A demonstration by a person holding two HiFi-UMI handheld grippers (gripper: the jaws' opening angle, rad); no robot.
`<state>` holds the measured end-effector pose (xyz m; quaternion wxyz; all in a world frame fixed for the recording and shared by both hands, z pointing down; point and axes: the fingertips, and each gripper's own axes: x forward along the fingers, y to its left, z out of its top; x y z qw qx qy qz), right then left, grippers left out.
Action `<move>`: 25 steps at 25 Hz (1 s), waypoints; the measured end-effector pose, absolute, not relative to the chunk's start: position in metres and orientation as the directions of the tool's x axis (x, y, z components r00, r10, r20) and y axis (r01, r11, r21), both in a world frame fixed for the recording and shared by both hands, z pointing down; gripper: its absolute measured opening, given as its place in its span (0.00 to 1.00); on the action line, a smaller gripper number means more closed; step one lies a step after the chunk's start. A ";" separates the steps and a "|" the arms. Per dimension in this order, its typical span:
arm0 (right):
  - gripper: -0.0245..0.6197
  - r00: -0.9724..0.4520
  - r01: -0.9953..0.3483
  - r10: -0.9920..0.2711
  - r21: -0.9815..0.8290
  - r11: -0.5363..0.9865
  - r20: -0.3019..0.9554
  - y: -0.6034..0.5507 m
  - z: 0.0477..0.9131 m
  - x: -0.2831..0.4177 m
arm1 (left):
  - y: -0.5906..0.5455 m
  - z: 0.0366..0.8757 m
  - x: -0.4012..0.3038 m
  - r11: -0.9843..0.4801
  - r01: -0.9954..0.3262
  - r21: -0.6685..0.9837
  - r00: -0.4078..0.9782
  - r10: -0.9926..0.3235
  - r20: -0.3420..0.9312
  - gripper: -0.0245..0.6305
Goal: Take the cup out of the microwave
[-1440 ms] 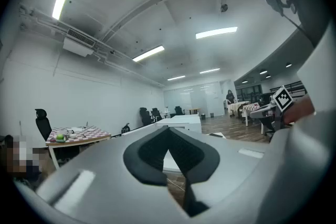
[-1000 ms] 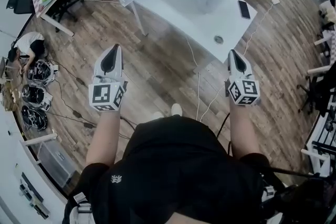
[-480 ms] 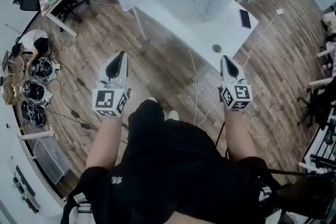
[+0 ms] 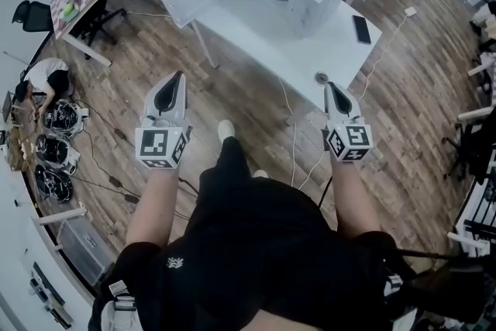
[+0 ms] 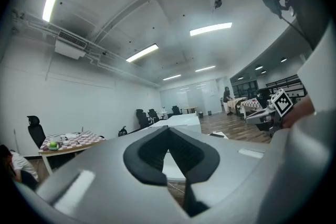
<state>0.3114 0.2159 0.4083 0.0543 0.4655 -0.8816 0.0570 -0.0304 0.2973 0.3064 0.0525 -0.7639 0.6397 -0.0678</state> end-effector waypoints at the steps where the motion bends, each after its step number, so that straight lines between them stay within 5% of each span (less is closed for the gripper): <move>1: 0.04 -0.557 -0.830 -0.817 -0.047 0.556 0.148 0.210 0.408 0.309 | 0.288 0.306 -0.034 -0.181 -0.969 -0.169 0.178 -0.983 0.033 0.04; 25: 0.04 -0.436 -0.899 -0.885 -0.030 0.437 0.160 0.002 0.394 0.172 | 0.027 0.299 -0.147 -0.369 -0.918 -0.149 0.371 -0.929 0.014 0.04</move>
